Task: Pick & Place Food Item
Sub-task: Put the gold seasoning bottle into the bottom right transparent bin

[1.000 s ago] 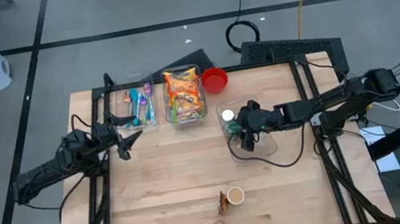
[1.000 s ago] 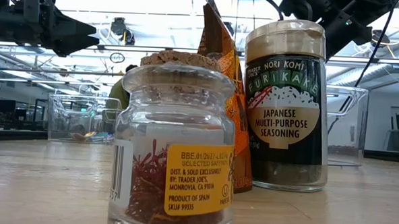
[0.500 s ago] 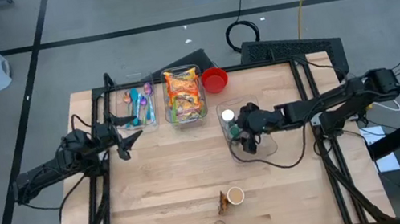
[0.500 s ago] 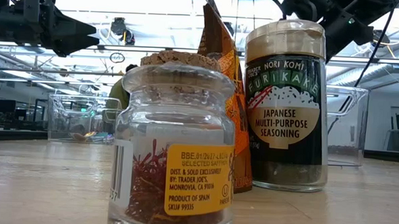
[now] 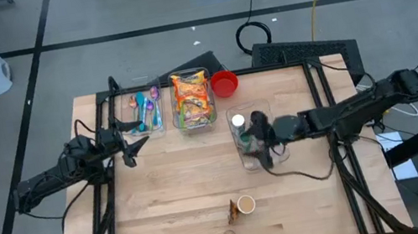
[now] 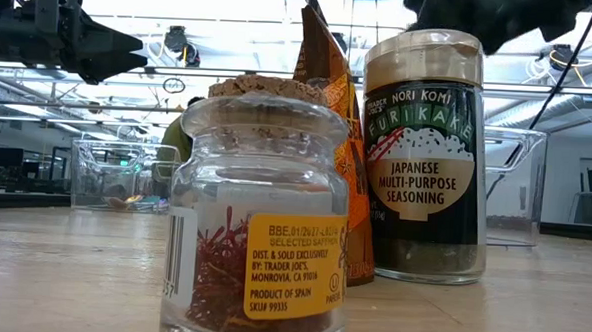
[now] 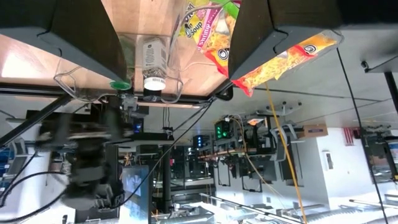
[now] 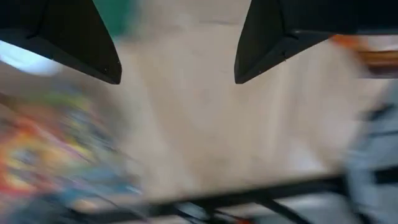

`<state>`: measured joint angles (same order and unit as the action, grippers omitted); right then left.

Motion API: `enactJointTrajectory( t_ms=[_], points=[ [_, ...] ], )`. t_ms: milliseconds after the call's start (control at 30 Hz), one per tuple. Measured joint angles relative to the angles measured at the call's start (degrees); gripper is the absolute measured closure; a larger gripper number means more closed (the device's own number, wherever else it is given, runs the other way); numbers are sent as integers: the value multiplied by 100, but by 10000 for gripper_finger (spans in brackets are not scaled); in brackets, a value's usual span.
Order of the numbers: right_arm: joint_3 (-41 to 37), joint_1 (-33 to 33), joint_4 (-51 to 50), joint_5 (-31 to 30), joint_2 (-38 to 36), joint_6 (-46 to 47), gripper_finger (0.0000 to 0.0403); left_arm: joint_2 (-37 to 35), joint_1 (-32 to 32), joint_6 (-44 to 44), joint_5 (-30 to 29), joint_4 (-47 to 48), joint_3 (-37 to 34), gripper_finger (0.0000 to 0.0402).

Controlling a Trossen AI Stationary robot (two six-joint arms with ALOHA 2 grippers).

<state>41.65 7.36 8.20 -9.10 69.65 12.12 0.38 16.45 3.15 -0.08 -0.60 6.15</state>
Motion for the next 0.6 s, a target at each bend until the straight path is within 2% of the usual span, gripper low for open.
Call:
enactJointTrajectory(
  t_ms=[233, 467, 533, 600],
  points=[
    [-1, 1256, 1632, 694, 371, -351, 100, -2, 0, 1, 0, 0, 0, 119],
    [40, 2088, 3761, 1733, 821, -122, 97, 0, 1, 1, -1, 0, 0, 119],
    [235, 2281, 3442, 1745, 837, -202, 97, 0, 0, 1, 0, 0, 0, 119],
    [606, 2474, 2461, 1361, 860, -406, 97, 0, 2, 1, 0, 0, 0, 119]
  ],
)
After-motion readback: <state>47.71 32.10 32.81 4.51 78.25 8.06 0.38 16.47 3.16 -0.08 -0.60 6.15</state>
